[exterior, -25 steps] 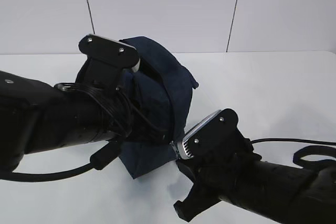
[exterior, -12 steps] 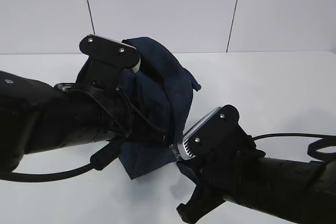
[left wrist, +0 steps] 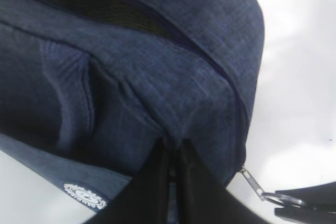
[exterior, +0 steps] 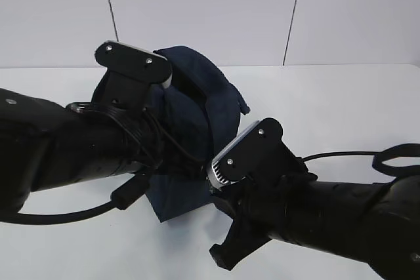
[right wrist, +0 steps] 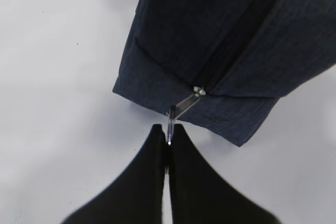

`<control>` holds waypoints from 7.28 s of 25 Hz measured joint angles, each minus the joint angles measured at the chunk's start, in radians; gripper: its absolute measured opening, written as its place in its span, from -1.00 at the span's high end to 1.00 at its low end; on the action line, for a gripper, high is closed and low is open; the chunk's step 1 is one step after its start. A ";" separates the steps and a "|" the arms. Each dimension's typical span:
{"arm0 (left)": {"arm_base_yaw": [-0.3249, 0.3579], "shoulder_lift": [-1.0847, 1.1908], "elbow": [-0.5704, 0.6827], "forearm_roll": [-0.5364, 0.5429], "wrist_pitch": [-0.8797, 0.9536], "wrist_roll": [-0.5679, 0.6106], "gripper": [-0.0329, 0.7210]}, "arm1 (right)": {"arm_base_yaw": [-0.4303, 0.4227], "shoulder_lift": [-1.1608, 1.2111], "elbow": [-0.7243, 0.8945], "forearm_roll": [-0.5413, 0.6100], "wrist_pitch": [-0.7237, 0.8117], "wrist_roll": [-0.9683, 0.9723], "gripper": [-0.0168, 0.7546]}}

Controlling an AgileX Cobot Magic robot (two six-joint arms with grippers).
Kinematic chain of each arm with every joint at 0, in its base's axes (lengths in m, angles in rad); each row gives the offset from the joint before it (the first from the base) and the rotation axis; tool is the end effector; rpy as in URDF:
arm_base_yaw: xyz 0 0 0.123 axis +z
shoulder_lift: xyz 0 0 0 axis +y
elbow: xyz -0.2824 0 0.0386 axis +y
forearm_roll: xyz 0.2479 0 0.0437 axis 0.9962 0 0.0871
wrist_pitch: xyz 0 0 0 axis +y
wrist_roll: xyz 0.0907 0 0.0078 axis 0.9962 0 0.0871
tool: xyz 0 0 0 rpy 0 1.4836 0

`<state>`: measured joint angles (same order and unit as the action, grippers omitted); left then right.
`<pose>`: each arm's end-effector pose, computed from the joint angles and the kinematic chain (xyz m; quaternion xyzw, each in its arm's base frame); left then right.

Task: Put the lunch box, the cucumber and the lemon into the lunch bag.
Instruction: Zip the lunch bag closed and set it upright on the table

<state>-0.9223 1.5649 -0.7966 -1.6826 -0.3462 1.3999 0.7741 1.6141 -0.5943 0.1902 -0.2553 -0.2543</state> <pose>0.2116 -0.2286 0.2082 0.2122 0.8751 -0.1031 0.4225 0.2092 0.1985 0.1577 -0.3604 0.8275 0.1280 0.4110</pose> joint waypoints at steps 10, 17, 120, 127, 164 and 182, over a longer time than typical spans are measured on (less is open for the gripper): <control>0.000 0.000 0.000 -0.002 -0.018 0.000 0.93 | 0.000 -0.006 -0.004 0.089 0.004 -0.100 0.94; 0.000 0.000 0.000 -0.004 -0.023 0.000 0.93 | 0.000 -0.019 -0.032 0.093 0.013 -0.135 0.94; 0.010 -0.013 0.057 -0.004 -0.086 0.000 0.93 | -0.027 -0.061 -0.299 0.572 0.119 -0.794 0.94; 0.010 -0.084 0.128 0.178 -0.097 -0.156 0.93 | -0.062 -0.080 -0.299 0.572 0.182 -0.825 0.94; 0.010 -0.113 0.208 0.506 -0.043 -0.367 0.93 | -0.106 -0.042 -0.481 0.568 0.355 -0.937 0.94; 0.010 -0.113 0.210 0.508 -0.043 -0.373 0.93 | -0.140 0.085 -0.623 0.605 0.366 -0.937 0.94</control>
<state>-0.9126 1.4523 -0.5869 -1.1750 -0.3896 1.0272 0.6342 1.6990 -1.2173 0.7949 0.1109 -1.1915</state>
